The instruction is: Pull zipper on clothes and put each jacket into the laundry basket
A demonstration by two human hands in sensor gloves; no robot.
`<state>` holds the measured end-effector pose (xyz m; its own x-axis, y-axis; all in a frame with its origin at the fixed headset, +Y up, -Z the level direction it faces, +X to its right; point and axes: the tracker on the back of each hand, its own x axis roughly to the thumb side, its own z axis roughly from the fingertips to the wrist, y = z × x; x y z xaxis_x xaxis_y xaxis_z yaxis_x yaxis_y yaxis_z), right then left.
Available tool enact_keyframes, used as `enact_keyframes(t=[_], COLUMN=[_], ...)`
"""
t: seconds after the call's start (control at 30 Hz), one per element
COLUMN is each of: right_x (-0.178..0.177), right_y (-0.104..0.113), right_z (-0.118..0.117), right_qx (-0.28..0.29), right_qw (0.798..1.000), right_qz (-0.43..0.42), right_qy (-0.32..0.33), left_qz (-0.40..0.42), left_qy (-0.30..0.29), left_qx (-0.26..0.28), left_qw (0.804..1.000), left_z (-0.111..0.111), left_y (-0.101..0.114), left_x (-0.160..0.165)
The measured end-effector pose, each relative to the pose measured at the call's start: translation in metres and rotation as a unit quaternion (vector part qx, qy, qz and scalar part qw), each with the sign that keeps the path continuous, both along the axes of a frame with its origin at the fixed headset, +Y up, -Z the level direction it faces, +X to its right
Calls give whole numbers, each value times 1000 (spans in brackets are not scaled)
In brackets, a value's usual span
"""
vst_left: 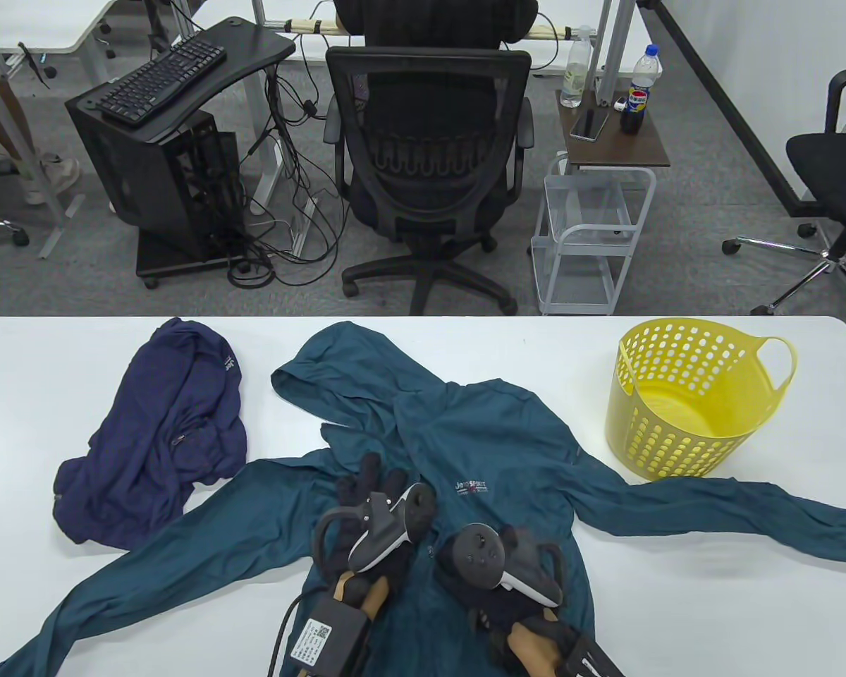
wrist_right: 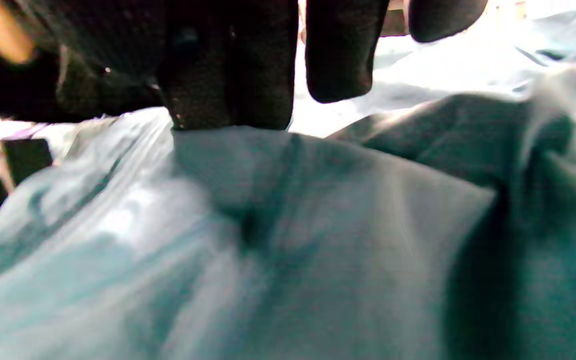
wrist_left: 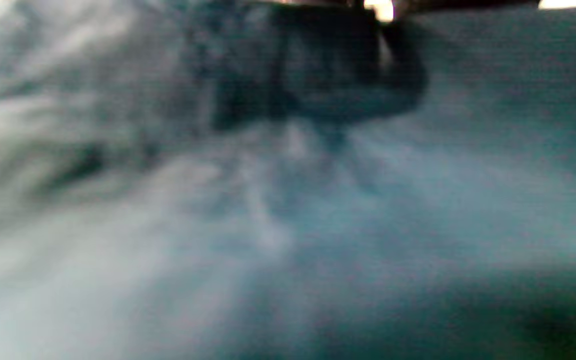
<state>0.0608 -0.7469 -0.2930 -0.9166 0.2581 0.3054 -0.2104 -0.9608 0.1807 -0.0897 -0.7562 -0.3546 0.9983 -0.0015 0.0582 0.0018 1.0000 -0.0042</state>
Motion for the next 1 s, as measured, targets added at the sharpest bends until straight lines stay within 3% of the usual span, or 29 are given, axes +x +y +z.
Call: enact_keyframes(t=[0.13, 0.33, 0.43, 0.63, 0.77, 0.9, 1.0], right_x=[-18, -32, -27, 1, 18, 28, 29], right_y=[0, 2, -14, -25, -31, -35, -36], right_z=[11, 20, 10, -16, -28, -32, -28], right_qx=[-12, -27, -85, -106, -99, -92, -91], right_qw=[998, 992, 990, 994, 993, 992, 993], right_qz=[59, 110, 102, 16, -18, -32, -25], right_qy=[37, 52, 52, -9, -60, -80, -69], left_qz=[-10, -15, 1, 53, 109, 92, 33], left_qy=[30, 26, 7, -6, -43, -46, -41], left_qx=[16, 16, 22, 69, -4, -134, -166], left_qw=[999, 999, 1000, 996, 993, 986, 985], left_z=[-1, 1, 6, 28, 39, 38, 32], left_y=[1, -2, 2, 28, 37, 13, -8], left_x=[-11, -16, -16, -8, 5, 19, 22])
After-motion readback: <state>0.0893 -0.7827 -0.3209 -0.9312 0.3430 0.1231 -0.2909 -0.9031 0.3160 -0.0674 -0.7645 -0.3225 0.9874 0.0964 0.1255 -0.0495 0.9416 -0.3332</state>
